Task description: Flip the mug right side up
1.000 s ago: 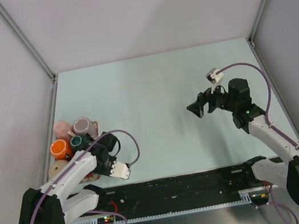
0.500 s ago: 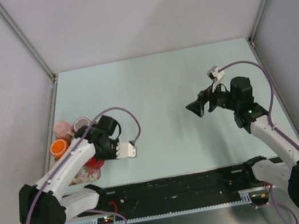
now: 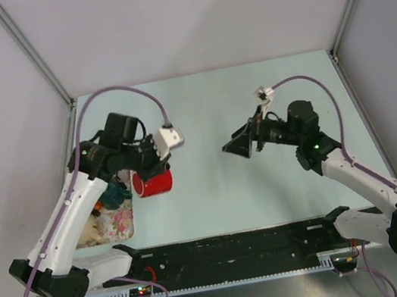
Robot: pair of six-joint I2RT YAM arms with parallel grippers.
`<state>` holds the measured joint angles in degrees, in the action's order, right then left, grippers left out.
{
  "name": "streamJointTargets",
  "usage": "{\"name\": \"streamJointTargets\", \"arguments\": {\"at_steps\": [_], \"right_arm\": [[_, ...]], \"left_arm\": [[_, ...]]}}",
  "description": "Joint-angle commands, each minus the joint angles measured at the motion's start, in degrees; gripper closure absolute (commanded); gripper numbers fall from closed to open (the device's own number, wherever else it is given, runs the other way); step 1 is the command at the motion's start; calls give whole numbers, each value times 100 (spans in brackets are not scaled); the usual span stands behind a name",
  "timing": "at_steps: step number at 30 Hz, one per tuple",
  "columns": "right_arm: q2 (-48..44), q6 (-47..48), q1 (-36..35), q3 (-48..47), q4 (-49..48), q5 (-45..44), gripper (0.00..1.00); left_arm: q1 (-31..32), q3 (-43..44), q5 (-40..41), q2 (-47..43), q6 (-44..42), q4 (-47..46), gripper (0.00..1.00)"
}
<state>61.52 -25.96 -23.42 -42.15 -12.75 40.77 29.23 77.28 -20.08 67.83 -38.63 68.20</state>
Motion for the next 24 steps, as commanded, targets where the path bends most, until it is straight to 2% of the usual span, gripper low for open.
{"name": "streamJointTargets", "arguments": {"at_steps": [1,4,8,14,19,23,24], "right_arm": [[510,-1194,-810,-371,-1597,196,0],[992,-1790,-1233,-582,-2394,438,0],[1416,-2313,-1521,-838,-3127,453,0],[1741,-2270,-1695,-1284,-3051,338,4],[2288,-2567,-1927,-1637,-3013,683,14],[2371,-2740,-1943,-1670,-3153,831,21],[2368,-2757,-1945,-1676,-3184,851,27]], "left_arm": [[-73,1150,-624,172,1765,-825,100],[-146,1714,-844,403,2274,-984,100],[-148,1907,-1257,465,2316,-1093,100],[-99,1979,-1528,465,2364,-1214,100],[-47,2179,-1647,521,2732,-1520,100],[-45,2132,-1446,424,2777,-1753,100],[-47,2107,-1394,402,2784,-1839,100]]}}
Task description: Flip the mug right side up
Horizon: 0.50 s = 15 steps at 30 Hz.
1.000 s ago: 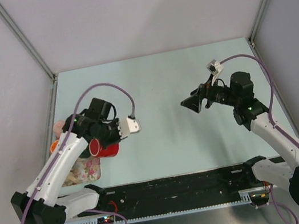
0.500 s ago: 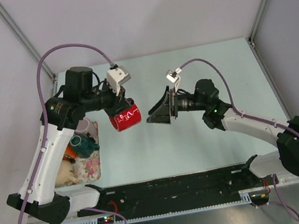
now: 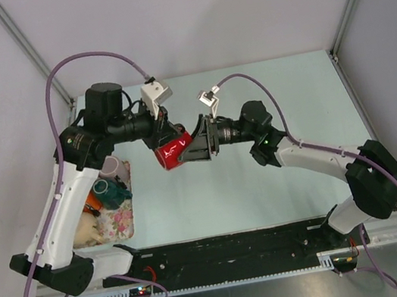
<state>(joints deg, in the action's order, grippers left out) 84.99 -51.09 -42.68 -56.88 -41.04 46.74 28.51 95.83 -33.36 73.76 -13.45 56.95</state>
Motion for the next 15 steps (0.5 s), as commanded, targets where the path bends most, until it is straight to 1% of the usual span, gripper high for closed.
{"name": "streamJointTargets", "arguments": {"at_steps": [1,4,5,6,7,8,9,10,11,12,13,15], "right_arm": [[23,-283,-20,-228,-433,304,34],[-10,-376,19,-313,-484,429,77],[-40,-354,56,-327,-361,440,89],[-104,-246,132,-330,-194,405,94],[-166,-117,218,-331,245,357,97],[-290,176,357,-332,729,188,99],[-404,590,480,-332,1489,16,99],[-576,916,686,-350,2111,-347,100],[-714,1334,864,-367,2953,-674,100],[-871,1661,1133,-420,3638,-1211,100],[-985,2036,1347,-473,4438,-1703,100],[-1147,2706,1861,-618,5655,-2883,100]], "left_arm": [[28,212,-39,-201,278,-774,100],[29,102,98,-195,370,-898,100],[30,45,188,-199,383,-915,100],[27,-5,395,-206,394,-927,93],[20,-53,592,-218,417,-929,78],[0,-89,874,-228,442,-930,51],[-37,-130,1064,-251,432,-926,28],[-113,-176,1264,-276,379,-933,14],[-177,-257,1395,-319,295,-928,7],[-275,-332,1513,-358,130,-921,4],[-385,-466,1599,-417,-141,-913,2],[-512,-761,1869,-521,-830,-832,1]]}}
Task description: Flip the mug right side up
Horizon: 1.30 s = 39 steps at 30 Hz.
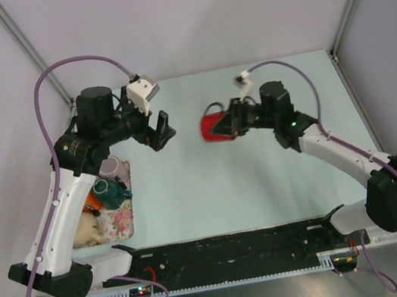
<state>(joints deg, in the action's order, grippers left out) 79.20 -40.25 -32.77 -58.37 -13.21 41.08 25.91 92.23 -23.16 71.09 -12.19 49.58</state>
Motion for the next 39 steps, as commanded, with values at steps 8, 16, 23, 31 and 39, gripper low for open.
{"name": "streamJointTargets", "arguments": {"at_steps": [8,16,23,31,39], "right_arm": [[208,3143,2811,-836,5257,-5018,100],[1363,3522,4032,-1095,5368,-5392,100],[1977,3597,4420,-1133,5163,-5052,100],[1995,3423,4710,-1133,5177,-4365,68],[1274,3370,4719,-1177,5417,-4492,34]], "left_arm": [[-304,-1980,2568,-191,-3836,973,3],[-347,-2984,3516,152,-5077,1060,9],[-772,-3047,3434,440,-5723,1065,16],[-1272,-3292,3255,665,-6328,1056,20],[-1284,-3549,3064,1037,-6257,974,31]]}}
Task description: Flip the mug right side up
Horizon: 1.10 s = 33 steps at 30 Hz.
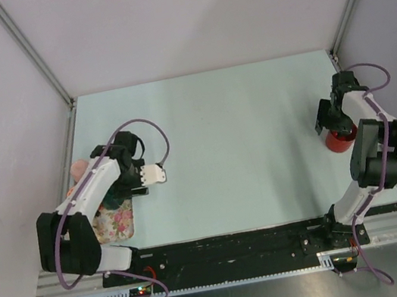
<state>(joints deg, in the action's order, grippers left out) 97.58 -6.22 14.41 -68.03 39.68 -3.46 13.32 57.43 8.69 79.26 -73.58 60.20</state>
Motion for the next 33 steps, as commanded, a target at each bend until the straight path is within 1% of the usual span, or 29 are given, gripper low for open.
{"name": "streamJointTargets", "arguments": {"at_steps": [1,3,5,9,12,14,15,16,17,21,25,26,27,29,30,33], "right_arm": [[-652,-31,-4,-233,207,-56,32],[-824,-34,-12,-276,312,-84,28],[-1016,-50,-25,-286,367,-78,27],[-1386,-91,-63,-307,381,62,26],[-1583,-99,-69,-346,382,241,26],[-1700,-99,-77,-379,393,456,26],[-1761,-99,-87,-400,401,533,26],[-1826,-99,-101,-420,409,589,26],[-1877,-99,-125,-447,413,648,26],[-2092,-101,-351,-586,485,826,24],[-2265,-86,-944,-803,651,937,19],[-2316,-84,-1171,-837,649,1002,17],[-2363,-87,-1302,-853,625,1118,13],[-2464,-98,-1815,-859,489,1383,5],[-2512,-120,-2107,-860,370,1498,3],[-2608,-291,-2922,-848,-190,1852,1]], "left_arm": [[-28,-89,-68,304,-102,-128,33],[-26,-135,28,422,-108,-216,37],[-28,-179,72,482,-146,-285,43],[-26,-335,170,512,-317,-362,61],[-28,-506,332,516,-435,-420,70],[-28,-589,429,508,-466,-441,82],[-21,-586,452,496,-421,-445,89],[-17,-572,447,477,-363,-442,95],[-11,-521,430,455,-256,-441,97],[73,-218,239,230,273,-342,100],[250,386,-67,-25,963,138,100],[276,657,-270,-73,1203,355,100],[294,863,-442,-128,1394,516,100],[318,1296,-857,-220,1787,830,100],[328,1503,-1082,-254,1971,960,100],[344,2029,-1696,-384,2479,1143,100]]}}
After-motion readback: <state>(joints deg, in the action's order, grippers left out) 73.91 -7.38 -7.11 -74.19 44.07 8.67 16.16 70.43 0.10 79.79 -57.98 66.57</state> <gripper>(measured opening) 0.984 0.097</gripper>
